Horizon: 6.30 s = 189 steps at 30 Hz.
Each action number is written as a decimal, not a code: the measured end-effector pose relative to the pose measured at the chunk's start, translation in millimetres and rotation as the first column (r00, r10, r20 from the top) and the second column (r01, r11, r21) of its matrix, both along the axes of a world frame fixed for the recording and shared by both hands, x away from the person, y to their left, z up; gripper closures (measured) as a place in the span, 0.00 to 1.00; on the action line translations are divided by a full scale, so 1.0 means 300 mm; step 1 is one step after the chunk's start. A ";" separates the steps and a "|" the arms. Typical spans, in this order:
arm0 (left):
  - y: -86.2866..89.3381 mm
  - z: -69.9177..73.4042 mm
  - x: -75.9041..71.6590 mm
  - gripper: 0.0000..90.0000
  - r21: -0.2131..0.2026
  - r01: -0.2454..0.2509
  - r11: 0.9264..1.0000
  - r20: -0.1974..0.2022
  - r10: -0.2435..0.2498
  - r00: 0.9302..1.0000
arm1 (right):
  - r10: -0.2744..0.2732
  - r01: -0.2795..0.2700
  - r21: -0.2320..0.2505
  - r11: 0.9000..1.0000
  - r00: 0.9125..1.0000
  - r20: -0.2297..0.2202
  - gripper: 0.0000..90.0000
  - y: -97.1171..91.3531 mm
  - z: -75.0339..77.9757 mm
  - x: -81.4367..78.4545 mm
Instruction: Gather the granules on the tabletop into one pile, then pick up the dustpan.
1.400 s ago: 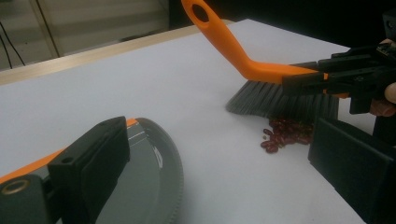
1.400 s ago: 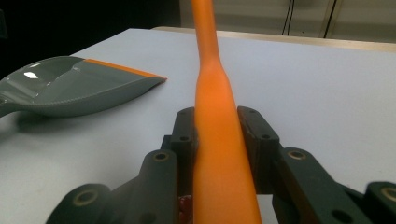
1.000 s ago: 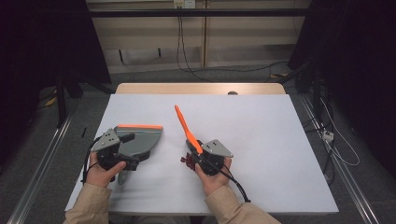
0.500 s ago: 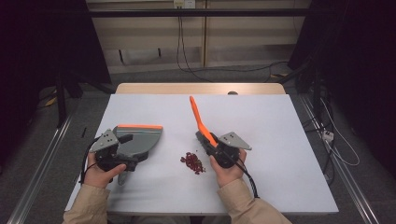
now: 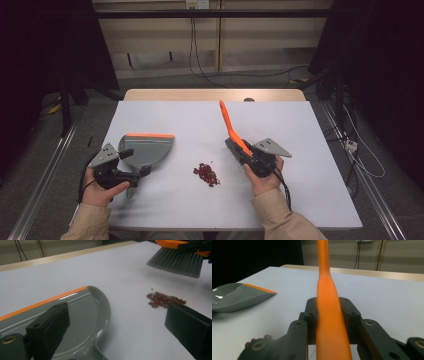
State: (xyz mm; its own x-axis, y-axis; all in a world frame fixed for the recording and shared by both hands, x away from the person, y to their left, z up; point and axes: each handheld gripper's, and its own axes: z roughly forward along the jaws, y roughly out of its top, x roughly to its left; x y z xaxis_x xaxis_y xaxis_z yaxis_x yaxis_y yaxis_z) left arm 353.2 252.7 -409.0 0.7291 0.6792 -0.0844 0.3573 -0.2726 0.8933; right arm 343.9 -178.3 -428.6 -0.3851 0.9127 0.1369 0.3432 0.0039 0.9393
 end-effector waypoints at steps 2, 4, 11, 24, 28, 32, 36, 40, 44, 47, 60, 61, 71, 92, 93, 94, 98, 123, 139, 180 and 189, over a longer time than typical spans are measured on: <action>0.006 -0.005 -0.001 0.06 0.010 -0.009 1.000 -0.014 0.009 1.000 | 0.027 -0.027 0.003 1.000 1.000 0.000 0.79 -0.018 0.000 0.002; 0.010 -0.011 -0.003 0.07 0.025 -0.022 0.999 -0.020 0.022 1.000 | 0.038 -0.038 -0.004 0.999 0.999 0.000 0.79 -0.035 0.001 0.002; 0.024 -0.027 -0.006 0.07 0.061 -0.054 0.997 -0.048 0.057 0.997 | 0.088 -0.088 0.016 0.996 0.996 -0.009 0.79 -0.101 -0.002 0.014; 0.037 -0.054 -0.010 0.07 0.113 -0.117 0.987 -0.096 0.128 0.987 | 0.138 -0.144 -0.059 0.988 0.987 -0.083 0.79 -0.124 -0.034 0.031; 0.036 -0.063 -0.012 0.07 0.145 -0.134 0.980 -0.104 0.150 0.983 | 0.147 -0.153 -0.072 0.986 0.985 -0.087 0.79 -0.126 -0.039 0.036; 0.038 -0.077 -0.011 0.07 0.163 -0.154 0.975 -0.120 0.175 0.977 | 0.159 -0.165 -0.076 0.983 0.984 -0.084 0.78 -0.122 -0.040 0.034; 0.039 -0.088 -0.011 0.09 0.185 -0.163 0.969 -0.131 0.189 0.973 | 0.169 -0.175 -0.074 0.982 0.982 -0.087 0.78 -0.127 -0.044 0.029; 0.032 -0.098 -0.012 0.13 0.222 -0.174 0.959 -0.154 0.211 0.965 | 0.172 -0.179 -0.066 0.982 0.980 -0.095 0.78 -0.134 -0.044 0.026; 0.032 -0.100 -0.007 0.17 0.238 -0.186 0.953 -0.165 0.228 0.959 | 0.164 -0.170 -0.066 0.983 0.982 -0.095 0.78 -0.134 -0.044 0.027; 0.048 -0.098 -0.005 0.22 0.248 -0.214 0.945 -0.167 0.259 0.951 | 0.157 -0.163 -0.058 0.985 0.983 -0.096 0.78 -0.137 -0.044 0.027; 0.023 -0.106 0.051 0.38 0.291 -0.188 0.938 -0.175 0.245 0.954 | 0.149 -0.154 -0.046 0.987 0.984 -0.097 0.78 -0.139 -0.046 0.030; 0.023 -0.109 0.054 0.41 0.292 -0.184 0.939 -0.171 0.240 0.956 | 0.152 -0.157 -0.046 0.987 0.984 -0.097 0.78 -0.139 -0.046 0.030; 0.035 -0.108 0.070 0.69 0.275 -0.116 0.954 -0.207 0.177 0.962 | 0.147 -0.151 -0.037 0.988 0.984 -0.103 0.79 -0.142 -0.044 0.034; 0.032 -0.042 0.044 0.70 0.208 0.017 0.978 -0.227 0.031 0.973 | 0.151 -0.154 -0.026 0.988 0.984 -0.094 0.79 -0.144 -0.036 0.036; 0.031 -0.037 0.041 0.70 0.211 0.030 0.977 -0.226 0.019 0.974 | 0.151 -0.154 -0.023 0.988 0.984 -0.094 0.79 -0.144 -0.035 0.037; 0.029 -0.033 0.037 0.70 0.212 0.035 0.977 -0.223 0.013 0.975 | 0.151 -0.154 -0.026 0.988 0.984 -0.094 0.79 -0.143 -0.035 0.037; 0.021 -0.015 0.022 0.70 0.212 0.069 0.975 -0.219 -0.022 0.976 | 0.154 -0.157 -0.021 0.987 0.984 -0.092 0.79 -0.143 -0.033 0.036; 0.043 0.011 -0.057 0.70 0.242 0.223 0.944 -0.212 -0.172 0.962 | 0.145 -0.147 -0.012 0.989 0.986 -0.082 0.79 -0.142 -0.026 0.037; 0.026 -0.027 -0.085 0.70 0.250 0.286 0.925 -0.266 -0.219 0.939 | 0.136 -0.139 -0.028 0.990 0.987 -0.085 0.79 -0.120 -0.029 0.045; -0.038 -0.048 -0.094 0.70 0.227 0.388 0.893 -0.310 -0.311 0.898 | 0.102 -0.136 -0.157 0.978 0.972 -0.211 0.79 -0.054 -0.004 0.054; -0.057 -0.046 -0.093 0.70 0.229 0.407 0.884 -0.312 -0.330 0.891 | 0.082 -0.107 -0.150 0.983 0.983 -0.167 0.79 0.032 -0.019 0.048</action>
